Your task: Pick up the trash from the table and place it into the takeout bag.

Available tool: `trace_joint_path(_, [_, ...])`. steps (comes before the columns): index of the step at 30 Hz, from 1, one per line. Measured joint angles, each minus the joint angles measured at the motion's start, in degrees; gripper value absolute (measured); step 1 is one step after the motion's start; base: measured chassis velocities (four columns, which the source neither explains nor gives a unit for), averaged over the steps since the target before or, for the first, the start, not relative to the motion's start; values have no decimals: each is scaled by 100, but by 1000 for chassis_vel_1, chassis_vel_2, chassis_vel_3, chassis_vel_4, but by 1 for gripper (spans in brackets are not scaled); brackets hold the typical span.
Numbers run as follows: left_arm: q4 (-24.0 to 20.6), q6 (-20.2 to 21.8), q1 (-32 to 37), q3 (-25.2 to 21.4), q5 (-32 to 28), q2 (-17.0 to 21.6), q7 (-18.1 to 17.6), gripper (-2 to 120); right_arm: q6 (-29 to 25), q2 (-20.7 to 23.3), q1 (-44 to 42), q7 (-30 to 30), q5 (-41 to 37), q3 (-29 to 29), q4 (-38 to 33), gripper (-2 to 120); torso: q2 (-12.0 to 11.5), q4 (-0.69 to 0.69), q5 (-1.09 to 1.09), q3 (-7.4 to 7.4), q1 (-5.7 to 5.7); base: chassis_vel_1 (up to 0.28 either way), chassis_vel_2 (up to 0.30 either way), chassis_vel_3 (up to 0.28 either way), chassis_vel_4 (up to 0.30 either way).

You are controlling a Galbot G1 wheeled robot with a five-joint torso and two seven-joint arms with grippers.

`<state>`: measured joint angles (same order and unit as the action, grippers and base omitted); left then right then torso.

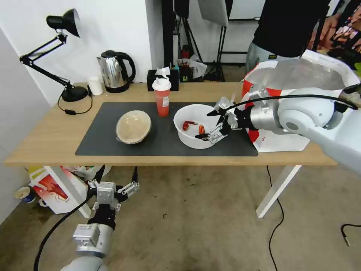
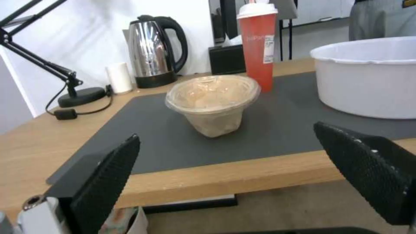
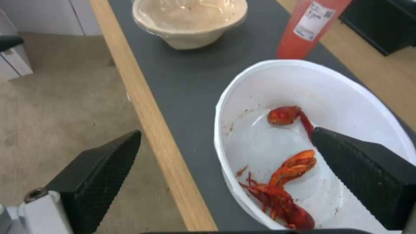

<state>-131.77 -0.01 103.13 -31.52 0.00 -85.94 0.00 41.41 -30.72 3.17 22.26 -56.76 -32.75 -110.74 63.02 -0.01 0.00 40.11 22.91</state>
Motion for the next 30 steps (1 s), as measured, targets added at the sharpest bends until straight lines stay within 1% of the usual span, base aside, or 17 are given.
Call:
trace_joint_path(6, [0,0,0,0,0,0,0,100,1,-296,278,-52,-24,-317,314,100,0,1,-1,0,0,0,0,0,0])
trace_joint_path(14, [0,1,0,0,0,0,0,100,2,-495,405,-76,-36,-499,464,100,0,1,-1,0,0,0,0,0,0])
trace_joint_path(30, [0,1,0,0,0,0,0,100,2,-550,643,-64,-35,-802,497,100,0,1,-1,0,0,0,0,0,0])
